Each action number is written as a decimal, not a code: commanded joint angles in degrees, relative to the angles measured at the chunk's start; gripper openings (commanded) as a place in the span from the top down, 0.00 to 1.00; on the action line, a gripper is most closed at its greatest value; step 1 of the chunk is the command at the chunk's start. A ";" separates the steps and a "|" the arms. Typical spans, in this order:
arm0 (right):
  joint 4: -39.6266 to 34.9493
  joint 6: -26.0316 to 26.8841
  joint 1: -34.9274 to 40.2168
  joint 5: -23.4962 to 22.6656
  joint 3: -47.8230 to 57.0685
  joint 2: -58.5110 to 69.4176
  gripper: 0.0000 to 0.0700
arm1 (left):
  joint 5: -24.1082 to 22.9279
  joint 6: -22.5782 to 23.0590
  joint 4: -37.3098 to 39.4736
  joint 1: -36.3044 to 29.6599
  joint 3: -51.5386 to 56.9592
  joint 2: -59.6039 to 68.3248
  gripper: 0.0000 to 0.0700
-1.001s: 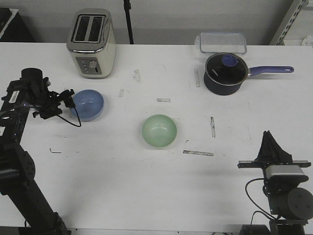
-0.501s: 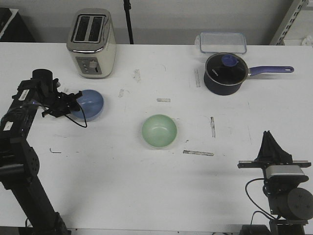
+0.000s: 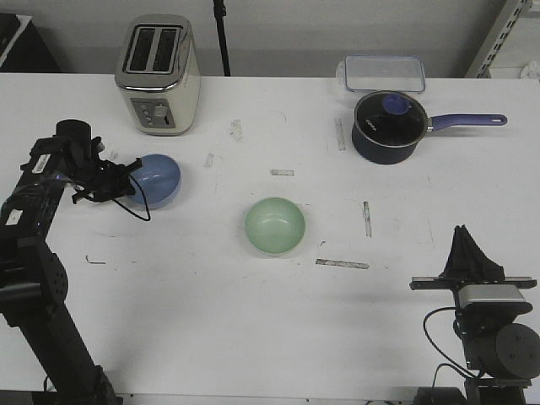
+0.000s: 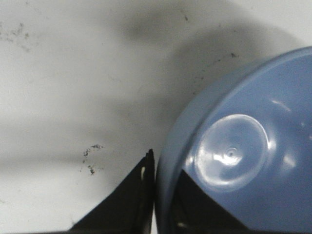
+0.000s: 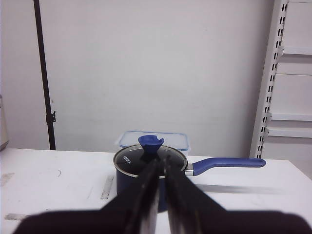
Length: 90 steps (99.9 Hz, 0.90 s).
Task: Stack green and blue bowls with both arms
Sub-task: 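Grip the rim of the light blue bowl with the left gripper, then carry the blue bowl over the green bowl and lower it inside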
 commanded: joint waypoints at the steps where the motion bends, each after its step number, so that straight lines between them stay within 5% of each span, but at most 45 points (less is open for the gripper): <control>1: 0.79 -0.07 0.04 0.00 0.31 -0.07 0.99 | 2.05 0.70 -0.55 0.13 1.38 0.28 1.00; 45: 0.79 -0.07 0.04 0.00 0.31 -0.07 0.99 | 4.76 -0.44 -3.08 -2.80 1.55 -5.92 1.00; 90: 0.79 -0.07 0.04 0.00 0.31 -0.07 0.99 | 4.70 -9.05 -2.58 -20.52 1.55 -8.37 1.00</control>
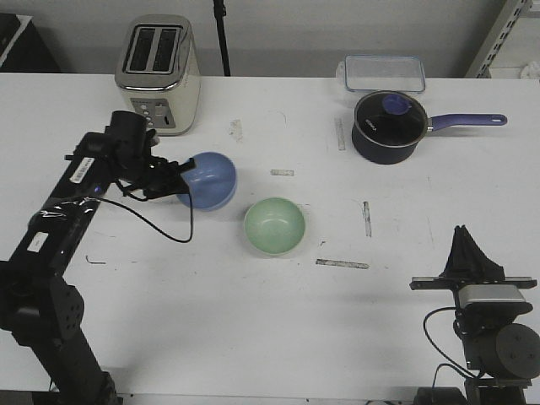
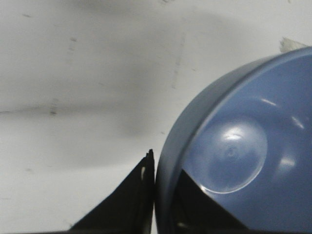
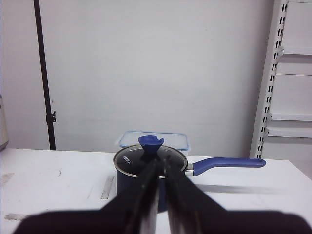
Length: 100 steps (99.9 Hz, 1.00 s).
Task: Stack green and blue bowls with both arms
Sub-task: 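Carry the blue bowl over the green bowl and lower it inside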
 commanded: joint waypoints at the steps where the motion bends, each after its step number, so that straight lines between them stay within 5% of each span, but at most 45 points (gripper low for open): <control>1: 0.79 -0.07 0.04 0.00 0.31 -0.07 0.99 | 0.68 -2.91 0.37 -3.23 1.49 0.39 1.00; 53: 0.81 -0.07 0.04 0.00 0.31 -0.07 0.99 | 1.05 -6.08 2.86 -14.58 1.49 -3.30 1.00; 79: 0.81 -0.07 0.04 0.00 0.31 -0.07 0.99 | -7.34 -7.17 2.54 -20.24 1.46 -3.13 1.00; 100: 0.81 -0.07 0.04 0.00 0.31 -0.07 0.99 | -8.55 -7.17 2.54 -21.33 1.44 -1.18 1.00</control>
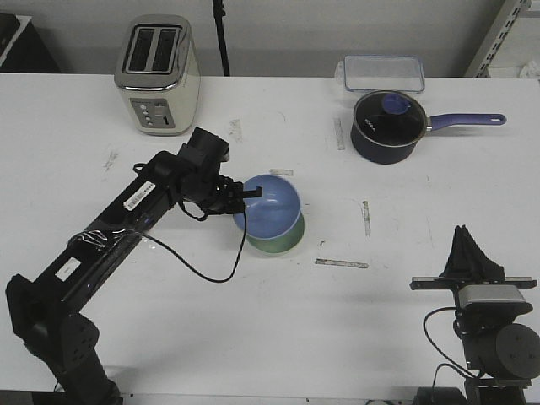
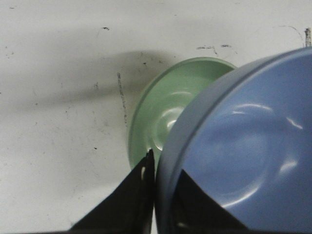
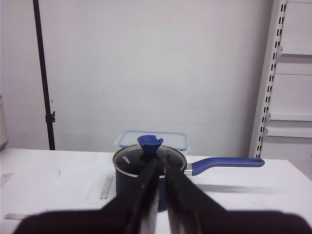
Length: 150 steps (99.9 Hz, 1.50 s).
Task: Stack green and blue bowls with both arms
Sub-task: 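Carry the blue bowl over the green bowl and lower it inside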
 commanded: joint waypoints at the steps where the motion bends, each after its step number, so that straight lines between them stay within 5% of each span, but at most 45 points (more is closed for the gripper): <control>1: 0.77 -0.07 0.04 0.00 0.31 -0.07 0.99 | 0.02 -0.59 0.17 -0.85 1.42 2.36 1.00; 26: 0.87 -0.07 0.04 0.00 0.31 -0.07 0.99 | -0.37 -1.01 0.48 -1.40 1.42 4.70 0.99; 47: 0.92 -0.07 0.04 0.00 0.31 -0.07 0.99 | -2.05 -1.01 0.68 -1.84 1.42 4.96 0.88; 104: 0.92 -0.07 0.04 0.00 0.31 -0.07 0.99 | -1.81 -2.08 2.82 -3.06 1.42 6.51 0.87; 116: 0.92 -0.07 0.04 0.00 0.31 -0.07 0.99 | -1.81 -2.08 3.54 -3.23 1.42 6.51 0.75; 139: 0.92 -0.07 0.04 0.00 0.31 -0.07 0.99 | -1.81 -2.08 3.37 -3.32 1.42 6.51 0.74; 150: 0.92 -0.07 0.04 0.00 0.31 -0.07 0.99 | -1.81 -2.01 3.15 -3.32 1.42 6.49 0.55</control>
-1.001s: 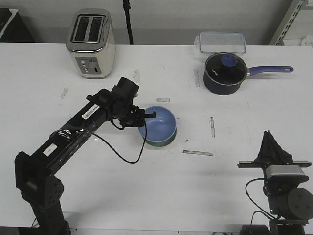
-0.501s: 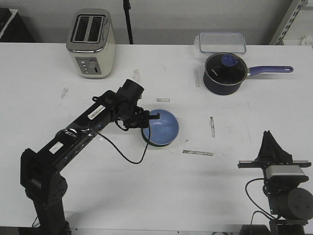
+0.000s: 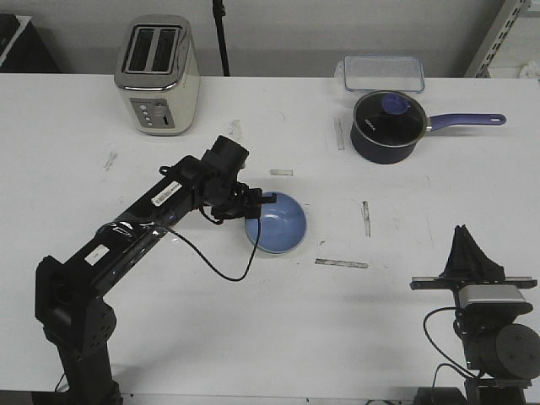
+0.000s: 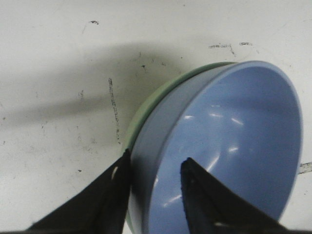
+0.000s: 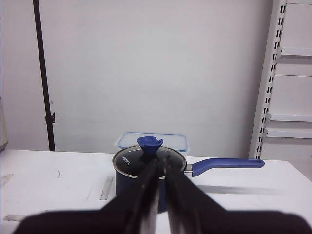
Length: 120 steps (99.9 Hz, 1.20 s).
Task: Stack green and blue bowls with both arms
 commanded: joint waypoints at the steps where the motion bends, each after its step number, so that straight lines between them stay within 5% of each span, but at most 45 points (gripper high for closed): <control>1: 0.74 -0.07 0.04 0.00 0.31 -0.07 0.99 | 0.28 -0.02 -0.22 -0.55 1.42 1.01 0.54; 58: 0.77 -0.07 0.04 0.00 0.31 -0.07 0.99 | 0.20 0.11 -0.70 -0.31 1.44 -3.63 0.54; 78: 0.77 -0.07 0.04 0.00 0.28 -0.07 0.99 | -0.85 2.69 -0.31 0.74 1.42 -5.46 0.90; 92: 0.77 -0.07 0.04 0.00 0.28 -0.07 0.99 | -3.08 3.28 1.14 1.68 1.40 -7.04 0.91; 98: 0.77 -0.07 0.04 0.00 0.31 -0.07 0.99 | -4.68 4.09 1.66 2.14 1.31 -8.00 1.00; 120: 0.77 -0.07 0.04 0.00 0.31 -0.07 0.99 | -9.49 10.14 6.88 4.02 -2.93 -13.86 1.00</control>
